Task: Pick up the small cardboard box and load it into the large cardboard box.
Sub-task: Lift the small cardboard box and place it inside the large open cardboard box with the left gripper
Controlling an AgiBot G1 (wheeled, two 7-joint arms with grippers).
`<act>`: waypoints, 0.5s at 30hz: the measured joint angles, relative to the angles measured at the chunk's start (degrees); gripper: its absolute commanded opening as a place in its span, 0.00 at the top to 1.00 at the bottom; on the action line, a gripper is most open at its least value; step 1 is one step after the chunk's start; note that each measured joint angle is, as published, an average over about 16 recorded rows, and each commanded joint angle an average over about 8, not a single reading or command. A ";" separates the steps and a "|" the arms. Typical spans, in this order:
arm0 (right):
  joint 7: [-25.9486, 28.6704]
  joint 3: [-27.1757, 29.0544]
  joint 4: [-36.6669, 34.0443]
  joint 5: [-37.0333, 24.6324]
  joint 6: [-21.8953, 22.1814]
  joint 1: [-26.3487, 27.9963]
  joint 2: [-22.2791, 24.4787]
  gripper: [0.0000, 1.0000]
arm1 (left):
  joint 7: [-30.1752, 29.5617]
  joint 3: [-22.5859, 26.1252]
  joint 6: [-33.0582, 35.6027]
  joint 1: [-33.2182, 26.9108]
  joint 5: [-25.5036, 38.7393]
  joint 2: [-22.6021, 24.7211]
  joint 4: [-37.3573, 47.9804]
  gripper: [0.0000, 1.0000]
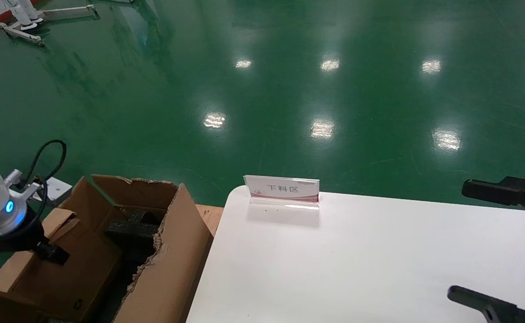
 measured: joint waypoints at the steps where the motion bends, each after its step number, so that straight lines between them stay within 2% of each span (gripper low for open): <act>1: 0.00 0.00 0.00 0.00 0.00 0.00 0.00 0.00 | -0.18 0.00 -0.11 0.28 0.07 0.04 0.00 0.00; 15: 0.00 0.00 0.00 0.00 0.00 0.00 0.00 0.00 | -1.17 -0.01 -0.74 1.93 0.45 0.23 -0.01 0.00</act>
